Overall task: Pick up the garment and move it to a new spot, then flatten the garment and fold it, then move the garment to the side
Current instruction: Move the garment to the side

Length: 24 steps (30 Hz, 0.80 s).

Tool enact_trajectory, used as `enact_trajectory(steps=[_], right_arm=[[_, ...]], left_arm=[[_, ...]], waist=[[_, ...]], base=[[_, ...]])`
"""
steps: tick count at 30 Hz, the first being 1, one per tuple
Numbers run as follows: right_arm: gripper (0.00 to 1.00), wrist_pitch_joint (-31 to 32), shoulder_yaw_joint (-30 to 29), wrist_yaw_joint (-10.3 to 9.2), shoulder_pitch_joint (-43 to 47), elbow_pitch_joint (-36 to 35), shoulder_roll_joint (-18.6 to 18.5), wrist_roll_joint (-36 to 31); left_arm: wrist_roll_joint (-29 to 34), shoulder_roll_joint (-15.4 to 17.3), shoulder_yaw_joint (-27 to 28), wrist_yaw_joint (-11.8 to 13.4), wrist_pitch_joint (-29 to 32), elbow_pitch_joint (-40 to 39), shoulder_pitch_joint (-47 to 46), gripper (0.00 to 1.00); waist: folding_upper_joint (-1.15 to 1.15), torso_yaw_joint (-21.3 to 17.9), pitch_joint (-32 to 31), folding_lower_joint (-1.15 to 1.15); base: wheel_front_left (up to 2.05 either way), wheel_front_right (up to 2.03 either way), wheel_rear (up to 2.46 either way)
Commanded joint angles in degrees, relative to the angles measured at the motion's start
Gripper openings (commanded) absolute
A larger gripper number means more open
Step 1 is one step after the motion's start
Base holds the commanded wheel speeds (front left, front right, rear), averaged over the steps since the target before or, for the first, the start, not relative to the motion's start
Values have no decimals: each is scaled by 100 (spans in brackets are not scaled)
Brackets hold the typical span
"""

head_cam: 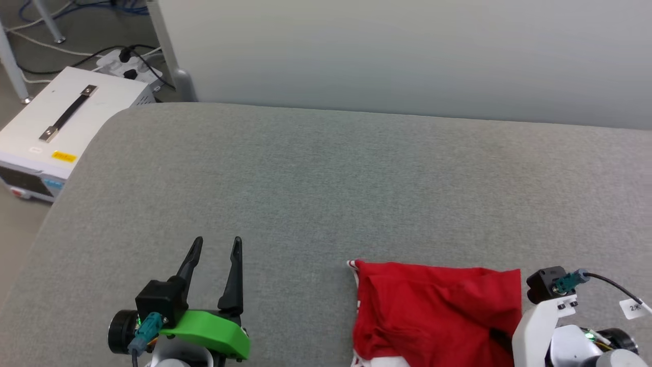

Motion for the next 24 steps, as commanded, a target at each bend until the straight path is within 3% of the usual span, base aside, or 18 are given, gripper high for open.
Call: enact_trajectory(steps=[1, 7, 12, 19, 24], right_arm=[[0, 40, -53, -4, -116, -80, -162, -223], [0, 225, -96, -4, -426, -434, -740, -872], [0, 165, -138, -4, -896, -442, -1010, -925], [0, -407, -249, -4, -1924, 294, -1040, -1077], [0, -870, -437, -4, -2775, 1086, -1086, -1278]], left_arm=[[23, 13, 22, -15, -33, -58, 86, 100], [74, 14, 35, -92, -33, -244, 102, 100], [199, 132, -12, -184, -34, -355, -31, 100], [336, 345, -48, -296, 17, -672, -486, 100], [450, 604, -124, -437, 185, -905, -964, 100]], waist=[[0, -539, -116, 0], [0, -1423, 95, 0], [0, -2115, 459, 0], [0, -2761, 1290, 0], [0, -2868, 1998, 0]], base=[[0, 0, 0], [0, 0, 0], [0, 0, 0], [0, 0, 0], [0, 0, 0]])
